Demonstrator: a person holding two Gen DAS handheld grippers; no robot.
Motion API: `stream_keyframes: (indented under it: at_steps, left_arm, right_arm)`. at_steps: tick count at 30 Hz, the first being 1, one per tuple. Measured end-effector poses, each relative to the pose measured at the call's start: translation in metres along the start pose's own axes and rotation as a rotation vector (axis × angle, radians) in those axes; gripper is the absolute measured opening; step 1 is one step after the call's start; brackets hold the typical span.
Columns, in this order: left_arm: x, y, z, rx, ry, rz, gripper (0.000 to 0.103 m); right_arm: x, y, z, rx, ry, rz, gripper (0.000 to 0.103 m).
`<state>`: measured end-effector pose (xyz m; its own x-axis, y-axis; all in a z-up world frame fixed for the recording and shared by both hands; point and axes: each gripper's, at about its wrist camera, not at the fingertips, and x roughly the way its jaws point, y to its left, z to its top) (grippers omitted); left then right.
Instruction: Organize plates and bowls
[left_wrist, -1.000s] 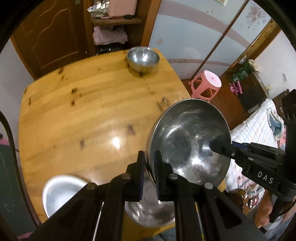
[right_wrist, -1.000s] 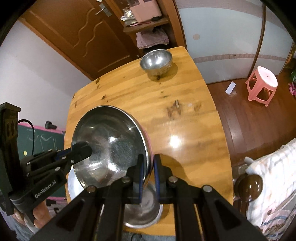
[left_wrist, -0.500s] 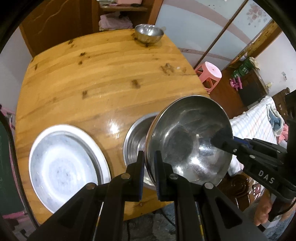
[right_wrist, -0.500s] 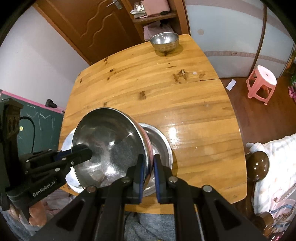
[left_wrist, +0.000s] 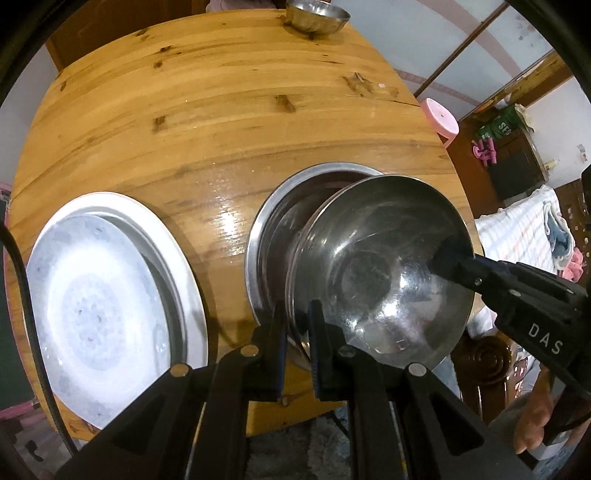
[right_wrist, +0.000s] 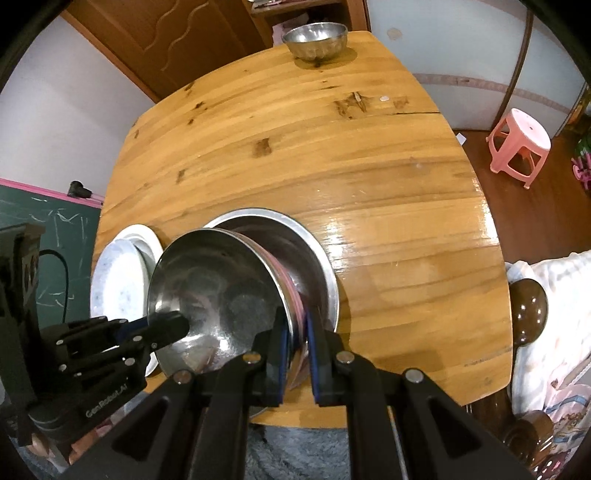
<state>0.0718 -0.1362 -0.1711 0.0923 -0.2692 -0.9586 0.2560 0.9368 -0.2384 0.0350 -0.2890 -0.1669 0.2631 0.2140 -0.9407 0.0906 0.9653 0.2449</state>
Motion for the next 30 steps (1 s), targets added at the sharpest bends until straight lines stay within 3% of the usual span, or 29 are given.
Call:
stream_keyframes:
  at_steps: [16, 26, 28, 30]
  left_arm:
    - [0.01, 0.004, 0.009, 0.001, 0.005, 0.008, 0.01]
    - [0.007, 0.003, 0.009, -0.001, 0.003, -0.034, 0.031]
    - [0.004, 0.001, 0.009, 0.005, -0.005, -0.04, 0.041]
    - [0.0, -0.001, 0.009, 0.005, -0.013, -0.053, 0.059]
  right_arm:
    - [0.023, 0.004, 0.011, -0.042, 0.019, -0.06, 0.01]
    - [0.021, 0.007, 0.011, -0.073, 0.008, -0.08, 0.01]
    - [0.016, 0.008, 0.011, -0.081, -0.014, -0.091, 0.01]
    - [0.011, 0.007, 0.013, -0.079, -0.029, -0.099, 0.011]
